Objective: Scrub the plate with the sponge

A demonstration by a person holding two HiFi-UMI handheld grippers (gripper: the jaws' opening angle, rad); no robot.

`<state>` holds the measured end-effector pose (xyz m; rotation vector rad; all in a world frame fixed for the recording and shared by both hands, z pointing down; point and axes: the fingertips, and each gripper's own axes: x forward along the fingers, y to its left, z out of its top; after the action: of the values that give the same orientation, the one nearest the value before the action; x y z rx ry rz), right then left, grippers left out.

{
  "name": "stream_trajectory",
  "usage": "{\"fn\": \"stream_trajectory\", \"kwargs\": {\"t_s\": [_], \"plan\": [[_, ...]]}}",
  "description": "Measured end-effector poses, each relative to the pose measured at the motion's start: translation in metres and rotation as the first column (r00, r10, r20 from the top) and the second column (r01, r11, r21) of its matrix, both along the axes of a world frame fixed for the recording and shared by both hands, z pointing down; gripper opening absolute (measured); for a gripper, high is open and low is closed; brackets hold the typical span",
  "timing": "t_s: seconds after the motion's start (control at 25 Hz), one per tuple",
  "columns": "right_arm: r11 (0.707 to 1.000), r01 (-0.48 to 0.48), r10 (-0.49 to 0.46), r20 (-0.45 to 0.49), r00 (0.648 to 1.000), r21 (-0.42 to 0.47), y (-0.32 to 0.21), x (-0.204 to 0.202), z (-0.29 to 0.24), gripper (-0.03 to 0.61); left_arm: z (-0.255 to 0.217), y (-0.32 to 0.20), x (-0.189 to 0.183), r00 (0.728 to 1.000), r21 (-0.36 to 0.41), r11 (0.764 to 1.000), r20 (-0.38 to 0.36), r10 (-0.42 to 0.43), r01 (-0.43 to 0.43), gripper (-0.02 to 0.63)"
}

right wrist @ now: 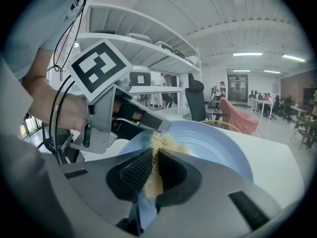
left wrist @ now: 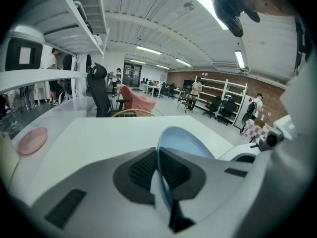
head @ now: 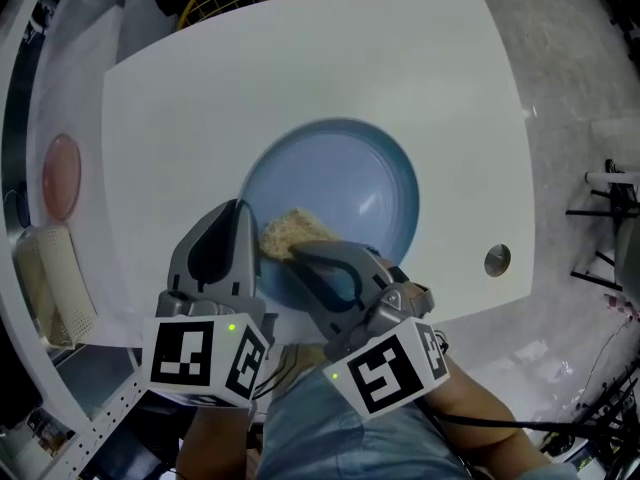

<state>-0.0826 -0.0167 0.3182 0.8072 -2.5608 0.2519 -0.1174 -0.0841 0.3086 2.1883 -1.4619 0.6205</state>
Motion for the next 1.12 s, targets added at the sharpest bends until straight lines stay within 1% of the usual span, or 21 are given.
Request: {"fn": "stream_trajectory", "kwargs": {"t_s": [0.28, 0.64, 0.88, 1.12], "plan": [[0.998, -0.016, 0.016, 0.005, 1.000, -0.062, 0.024, 0.017, 0.014, 0.040, 0.000, 0.004, 0.003, 1.000, 0.007, 1.000, 0.007, 0.002, -0.002, 0.023], [0.988, -0.115, 0.112, -0.041, 0.993, -0.101, 0.037, 0.051, 0.033, 0.040, -0.002, 0.009, 0.003, 1.000, 0.020, 1.000, 0.025, 0.017, -0.017, 0.023], [0.973, -0.196, 0.189, -0.069, 0.980, -0.121, 0.035, 0.076, 0.042, 0.040, -0.005, 0.012, 0.005, 0.999, 0.023, 0.999, 0.037, 0.027, -0.028, 0.023], [0.946, -0.297, 0.286, -0.096, 0.953, -0.130, 0.025, 0.101, 0.049, 0.040, -0.006, 0.015, 0.005, 0.998, 0.025, 0.999, 0.048, 0.039, -0.040, 0.023]]}}
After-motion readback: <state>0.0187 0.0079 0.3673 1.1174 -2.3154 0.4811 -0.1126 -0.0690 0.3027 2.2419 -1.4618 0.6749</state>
